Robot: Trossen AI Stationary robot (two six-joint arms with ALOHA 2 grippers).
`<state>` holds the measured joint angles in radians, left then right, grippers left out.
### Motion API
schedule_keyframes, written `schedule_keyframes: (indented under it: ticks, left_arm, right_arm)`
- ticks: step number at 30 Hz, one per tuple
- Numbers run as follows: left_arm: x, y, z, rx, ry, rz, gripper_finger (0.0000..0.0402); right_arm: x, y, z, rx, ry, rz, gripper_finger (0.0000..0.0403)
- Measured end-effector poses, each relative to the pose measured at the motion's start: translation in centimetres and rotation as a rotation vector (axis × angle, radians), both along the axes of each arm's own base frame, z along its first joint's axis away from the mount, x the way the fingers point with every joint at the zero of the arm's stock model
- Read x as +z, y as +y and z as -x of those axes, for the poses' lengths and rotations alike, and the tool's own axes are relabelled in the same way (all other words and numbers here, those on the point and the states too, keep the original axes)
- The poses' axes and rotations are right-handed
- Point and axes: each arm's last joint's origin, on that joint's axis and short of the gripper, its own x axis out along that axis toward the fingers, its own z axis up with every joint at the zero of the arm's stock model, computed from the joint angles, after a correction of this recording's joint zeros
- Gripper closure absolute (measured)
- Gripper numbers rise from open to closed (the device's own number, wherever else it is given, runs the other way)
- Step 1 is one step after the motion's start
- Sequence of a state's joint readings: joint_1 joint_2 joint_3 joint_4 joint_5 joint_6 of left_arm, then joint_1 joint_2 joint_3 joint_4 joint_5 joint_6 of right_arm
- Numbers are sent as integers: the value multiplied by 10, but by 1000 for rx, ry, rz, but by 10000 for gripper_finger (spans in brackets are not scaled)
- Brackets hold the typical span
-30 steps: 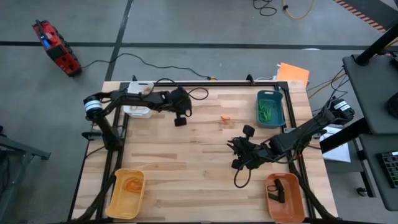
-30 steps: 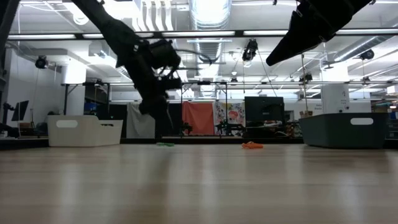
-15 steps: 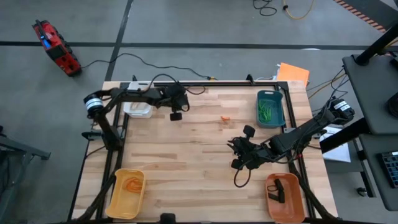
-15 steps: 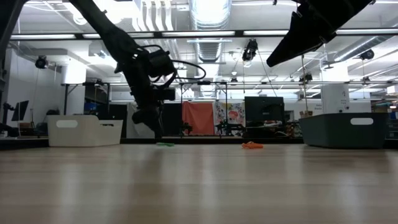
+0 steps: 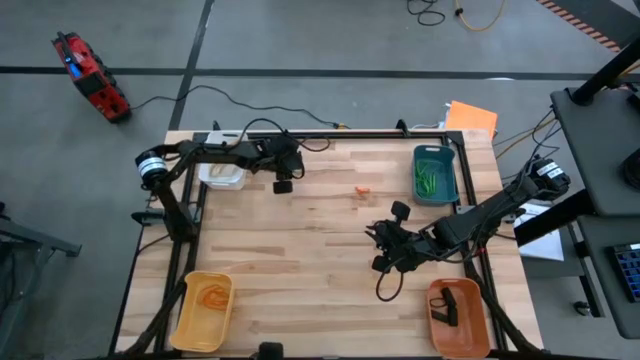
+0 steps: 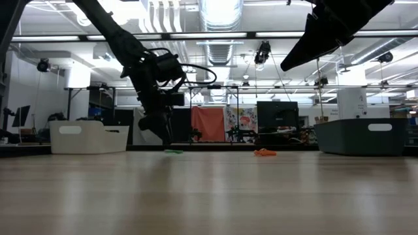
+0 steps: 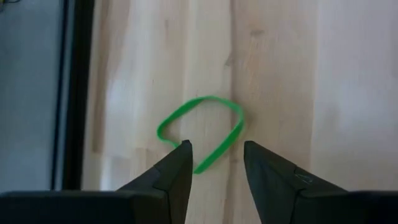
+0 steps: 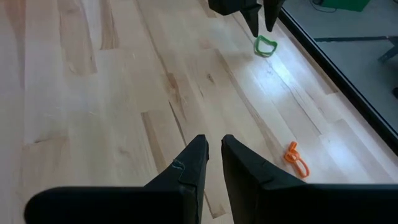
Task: Sort rubber bands into baskets
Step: Put the green rubber band into the blue bin
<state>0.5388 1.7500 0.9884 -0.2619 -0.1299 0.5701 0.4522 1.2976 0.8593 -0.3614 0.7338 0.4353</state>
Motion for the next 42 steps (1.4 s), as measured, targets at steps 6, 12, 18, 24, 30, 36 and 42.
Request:
schedule_keyframes:
  ticks: [6,12,18,24,30,36,42]
  left_arm:
    - [0,-1,0,-1,-17,27,271]
    - [-1,-1,0,35,-32,44,271]
    - [-7,0,-1,65,-22,63,271]
    - [-22,1,-3,71,14,73,271]
    - [-27,2,-5,67,26,71,271]
    - [-28,2,-5,66,27,72,286]
    - [-29,2,-5,57,24,90,344]
  right_arm:
    - [-2,0,1,0,7,4,360]
    - [-3,-1,1,-6,6,-2,360]
    - [-4,-1,2,-5,8,-1,360]
    - [-4,0,2,-4,9,-1,360]
    - [-4,-1,2,-4,10,-1,360]
    - [-4,-1,2,-3,11,0,360]
    - [-4,0,2,-2,11,0,360]
